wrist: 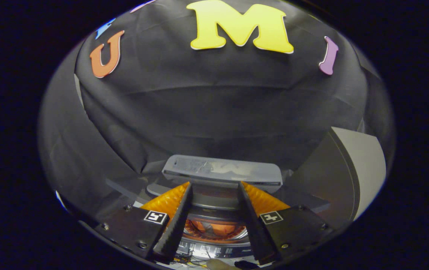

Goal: Put the clothes into the washing machine and then close the washing machine lid.

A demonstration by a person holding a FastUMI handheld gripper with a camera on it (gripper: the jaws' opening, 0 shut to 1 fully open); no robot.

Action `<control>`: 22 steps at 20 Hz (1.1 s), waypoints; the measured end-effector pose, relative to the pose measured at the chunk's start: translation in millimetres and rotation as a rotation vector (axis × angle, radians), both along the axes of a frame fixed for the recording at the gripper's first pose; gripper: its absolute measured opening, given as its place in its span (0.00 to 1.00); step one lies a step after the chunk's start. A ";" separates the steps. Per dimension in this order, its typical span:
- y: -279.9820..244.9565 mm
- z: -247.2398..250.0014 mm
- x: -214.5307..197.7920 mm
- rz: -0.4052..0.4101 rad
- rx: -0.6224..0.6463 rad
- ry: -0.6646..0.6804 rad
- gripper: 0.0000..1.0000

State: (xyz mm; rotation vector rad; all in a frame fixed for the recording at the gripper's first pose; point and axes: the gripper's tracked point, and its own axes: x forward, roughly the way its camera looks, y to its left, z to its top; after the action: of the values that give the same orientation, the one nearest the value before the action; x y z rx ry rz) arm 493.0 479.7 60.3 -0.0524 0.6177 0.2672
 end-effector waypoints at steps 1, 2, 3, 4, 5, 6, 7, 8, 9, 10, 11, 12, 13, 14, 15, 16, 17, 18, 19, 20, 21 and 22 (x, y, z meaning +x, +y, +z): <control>-0.4 -9.6 -7.3 0.016 -0.020 0.017 0.76; -0.7 -17.9 -14.8 0.030 -0.038 0.030 0.76; -1.5 -25.8 -20.2 0.038 -0.052 0.039 0.76; -2.1 -33.5 -24.2 0.043 -0.064 0.050 0.76; -4.1 -38.2 -28.8 0.049 -0.070 0.063 0.76; -5.1 -47.2 -30.6 0.051 -0.075 0.077 0.76; -6.7 -49.5 -33.8 0.054 -0.078 0.088 0.77; -6.9 -53.9 -34.9 0.054 -0.083 0.098 0.77; -9.3 -55.1 -34.9 0.050 -0.086 0.102 0.77; -11.8 -57.7 -34.8 0.047 -0.086 0.105 0.77; -14.5 -58.2 -33.8 0.044 -0.084 0.106 0.77; -17.8 -58.5 -35.8 0.042 -0.084 0.108 0.77; -20.3 -57.6 -36.9 0.039 -0.082 0.109 0.77; -22.7 -57.3 -37.2 0.037 -0.080 0.110 0.77; -24.9 -55.8 -37.6 0.037 -0.078 0.109 0.77; -26.8 -54.9 -38.5 0.037 -0.076 0.105 0.77; -28.9 -51.5 -40.1 0.039 -0.075 0.098 0.77; -30.6 -46.3 -42.9 0.045 -0.072 0.087 0.77; -32.1 -42.3 -43.6 0.051 -0.067 0.073 0.77; -35.1 -33.0 -48.5 0.057 -0.062 0.049 0.77; -38.9 -21.9 -54.3 0.061 -0.056 0.021 0.77; -43.6 -9.1 -62.9 0.066 -0.043 -0.011 0.77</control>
State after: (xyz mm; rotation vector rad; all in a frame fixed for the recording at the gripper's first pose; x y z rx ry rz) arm 430.0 436.1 51.2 -0.1154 0.6112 0.3176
